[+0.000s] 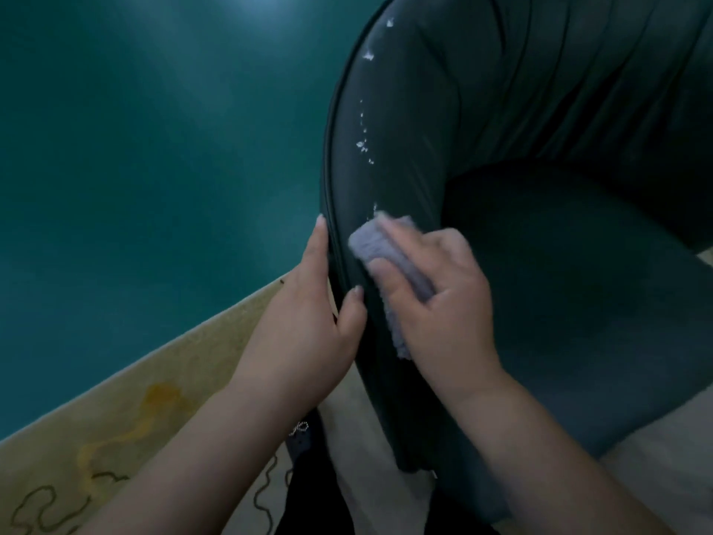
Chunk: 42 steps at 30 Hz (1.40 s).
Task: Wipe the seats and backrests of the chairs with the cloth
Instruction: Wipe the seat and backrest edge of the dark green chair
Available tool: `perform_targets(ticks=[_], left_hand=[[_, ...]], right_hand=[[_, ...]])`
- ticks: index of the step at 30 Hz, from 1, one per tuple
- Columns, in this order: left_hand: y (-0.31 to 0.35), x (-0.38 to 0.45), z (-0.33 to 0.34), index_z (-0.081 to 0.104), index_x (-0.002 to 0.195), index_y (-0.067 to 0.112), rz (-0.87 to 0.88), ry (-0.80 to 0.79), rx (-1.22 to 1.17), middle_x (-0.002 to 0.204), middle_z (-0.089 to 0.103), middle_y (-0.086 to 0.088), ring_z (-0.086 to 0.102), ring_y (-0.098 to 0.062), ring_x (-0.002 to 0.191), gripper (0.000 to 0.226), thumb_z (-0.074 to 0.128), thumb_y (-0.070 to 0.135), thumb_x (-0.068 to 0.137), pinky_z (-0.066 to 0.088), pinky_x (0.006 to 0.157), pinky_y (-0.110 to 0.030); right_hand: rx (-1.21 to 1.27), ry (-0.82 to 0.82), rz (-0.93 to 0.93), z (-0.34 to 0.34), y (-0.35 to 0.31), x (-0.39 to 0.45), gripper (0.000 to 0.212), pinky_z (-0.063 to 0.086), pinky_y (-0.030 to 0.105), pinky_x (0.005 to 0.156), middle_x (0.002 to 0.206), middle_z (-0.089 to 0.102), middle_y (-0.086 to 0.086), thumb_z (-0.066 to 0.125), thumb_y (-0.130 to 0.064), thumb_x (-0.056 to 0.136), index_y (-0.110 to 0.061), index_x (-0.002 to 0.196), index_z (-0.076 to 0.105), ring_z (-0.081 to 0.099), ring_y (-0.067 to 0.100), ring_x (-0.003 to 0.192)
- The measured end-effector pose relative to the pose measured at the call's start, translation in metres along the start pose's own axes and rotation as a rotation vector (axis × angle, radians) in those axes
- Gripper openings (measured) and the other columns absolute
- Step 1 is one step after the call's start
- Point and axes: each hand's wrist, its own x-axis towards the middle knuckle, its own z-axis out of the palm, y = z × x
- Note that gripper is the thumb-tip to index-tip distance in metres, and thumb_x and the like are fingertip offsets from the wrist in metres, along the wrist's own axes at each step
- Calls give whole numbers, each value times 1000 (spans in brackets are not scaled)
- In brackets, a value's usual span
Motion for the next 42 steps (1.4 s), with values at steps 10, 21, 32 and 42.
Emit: perform_targets(ticks=[10, 21, 32, 42], left_hand=[[-11, 25, -19, -12, 153, 37, 64, -180, 6, 60, 59, 10, 59, 4, 56, 101, 59, 48, 81, 42, 44, -13], [-13, 48, -27, 2, 153, 42, 36, -106, -72, 71, 58, 35, 58, 14, 72, 92, 64, 42, 85, 39, 52, 1], [7, 80, -41, 5, 151, 48, -28, -100, -6, 77, 47, 30, 62, 5, 64, 85, 60, 41, 87, 41, 45, -10], [15, 89, -38, 8, 151, 48, -91, -70, -6, 83, 50, 34, 62, 6, 68, 84, 58, 40, 83, 43, 55, -15]], right_hand=[[-74, 126, 80, 19, -22, 21, 38, 45, 13, 85, 96, 50, -7, 58, -39, 89, -41, 127, 56, 57, 6, 97], [52, 200, 177, 22, -18, 47, 32, 40, 4, 84, 100, 52, -8, 61, -32, 90, -40, 121, 62, 56, -4, 95], [-23, 269, 264, 4, 7, 53, 32, 36, 1, 84, 100, 57, -4, 62, -27, 91, -35, 121, 63, 55, -8, 96], [-38, 264, 219, 4, 15, 64, 34, 38, 3, 84, 94, 55, 0, 62, -24, 92, -28, 125, 62, 55, -2, 90]])
